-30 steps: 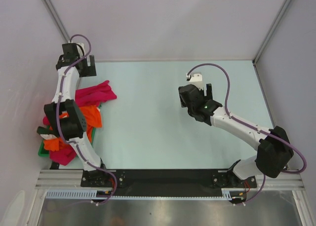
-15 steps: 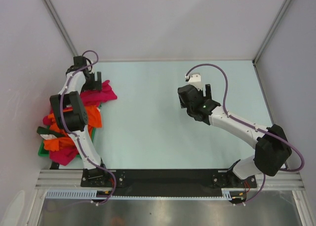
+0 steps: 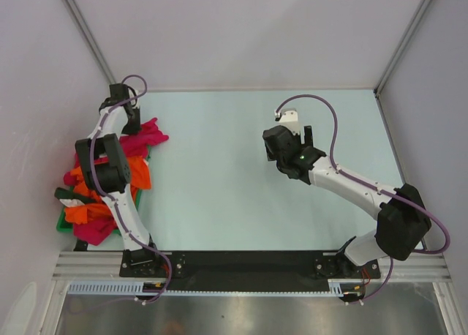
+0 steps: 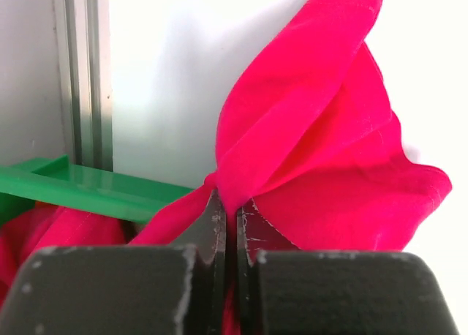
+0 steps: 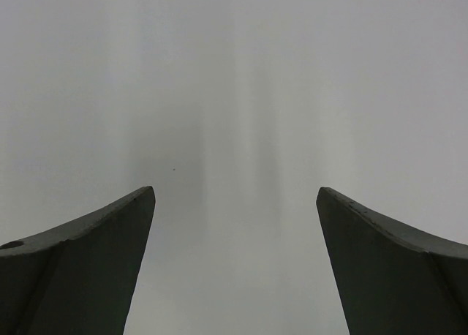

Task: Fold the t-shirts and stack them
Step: Grab crumpled tshirt from bin with the left arm, then move the tshirt to the center of the board, then flatten out the tshirt

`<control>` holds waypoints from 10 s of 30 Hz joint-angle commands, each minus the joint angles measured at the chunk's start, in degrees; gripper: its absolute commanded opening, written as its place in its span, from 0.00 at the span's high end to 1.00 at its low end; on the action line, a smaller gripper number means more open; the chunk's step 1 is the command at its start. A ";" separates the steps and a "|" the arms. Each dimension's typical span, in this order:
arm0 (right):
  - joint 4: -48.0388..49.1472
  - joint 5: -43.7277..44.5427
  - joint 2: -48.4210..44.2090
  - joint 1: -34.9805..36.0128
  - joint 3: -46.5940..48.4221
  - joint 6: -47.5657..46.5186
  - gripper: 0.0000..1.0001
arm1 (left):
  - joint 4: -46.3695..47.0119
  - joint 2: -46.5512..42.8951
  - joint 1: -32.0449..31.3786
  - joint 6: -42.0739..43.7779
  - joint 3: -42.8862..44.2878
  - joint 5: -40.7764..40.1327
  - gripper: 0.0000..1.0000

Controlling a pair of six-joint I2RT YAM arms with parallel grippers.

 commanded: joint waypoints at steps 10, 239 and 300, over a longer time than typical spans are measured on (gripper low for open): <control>1.27 -1.12 0.28 1.75 2.15 0.47 0.00 | -1.96 -22.49 -7.66 -1.51 -0.89 8.22 1.00; -6.90 -13.07 -8.07 -22.06 13.40 -0.06 1.00 | 7.01 -36.32 -34.13 -1.60 -36.47 21.41 0.24; -8.13 -13.42 -17.65 -27.52 3.56 5.39 1.00 | -0.37 -38.25 -42.05 1.75 -42.71 18.77 0.31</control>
